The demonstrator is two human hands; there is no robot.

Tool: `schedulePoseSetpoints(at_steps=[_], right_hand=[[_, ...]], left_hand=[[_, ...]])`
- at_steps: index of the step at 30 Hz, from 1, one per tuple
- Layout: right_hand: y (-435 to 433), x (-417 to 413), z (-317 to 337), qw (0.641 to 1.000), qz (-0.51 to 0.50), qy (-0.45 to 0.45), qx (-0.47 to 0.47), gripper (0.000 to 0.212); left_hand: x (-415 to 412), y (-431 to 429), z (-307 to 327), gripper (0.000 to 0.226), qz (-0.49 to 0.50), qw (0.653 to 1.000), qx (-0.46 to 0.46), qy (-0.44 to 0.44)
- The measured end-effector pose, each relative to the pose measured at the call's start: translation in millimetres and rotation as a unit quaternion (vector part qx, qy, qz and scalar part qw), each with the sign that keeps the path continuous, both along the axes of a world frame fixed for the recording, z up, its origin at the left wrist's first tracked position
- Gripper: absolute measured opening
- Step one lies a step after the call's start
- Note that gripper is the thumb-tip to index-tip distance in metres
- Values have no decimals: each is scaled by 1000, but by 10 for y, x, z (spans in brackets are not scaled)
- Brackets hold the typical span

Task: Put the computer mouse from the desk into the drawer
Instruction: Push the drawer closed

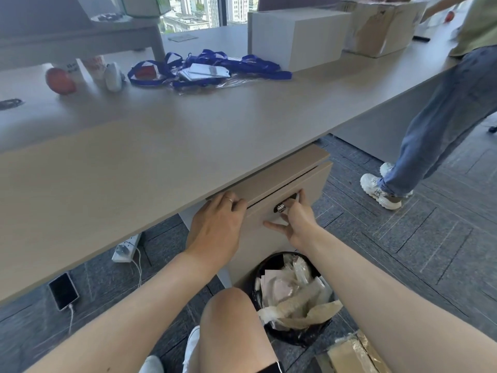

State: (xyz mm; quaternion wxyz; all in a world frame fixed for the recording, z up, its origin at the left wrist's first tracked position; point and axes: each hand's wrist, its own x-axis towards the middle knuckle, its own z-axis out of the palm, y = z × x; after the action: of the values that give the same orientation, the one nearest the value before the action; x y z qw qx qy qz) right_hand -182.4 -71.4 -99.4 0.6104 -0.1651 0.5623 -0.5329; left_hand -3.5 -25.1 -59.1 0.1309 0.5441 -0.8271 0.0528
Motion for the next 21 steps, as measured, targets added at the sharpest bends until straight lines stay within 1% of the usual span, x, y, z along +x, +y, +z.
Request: schedulePoseSetpoints(at_steps=[5,11,17,21], right_hand=[[-121,64,-39,1000,9,-2,-14,72],[-183,88,-93,1000,3,17,-5,70],[-169,110,-28,1000,7,15,-20,63],[-174,119,-2,1000,5,15,-14,63]], left_hand=[[35,-30,-23,60,-4,1000,0,23],[62,-21,6,65,-12,995,10,94],[60,-17,25,65,-11,997,18,80],[49,-16,40,62,-7,998,10,58]])
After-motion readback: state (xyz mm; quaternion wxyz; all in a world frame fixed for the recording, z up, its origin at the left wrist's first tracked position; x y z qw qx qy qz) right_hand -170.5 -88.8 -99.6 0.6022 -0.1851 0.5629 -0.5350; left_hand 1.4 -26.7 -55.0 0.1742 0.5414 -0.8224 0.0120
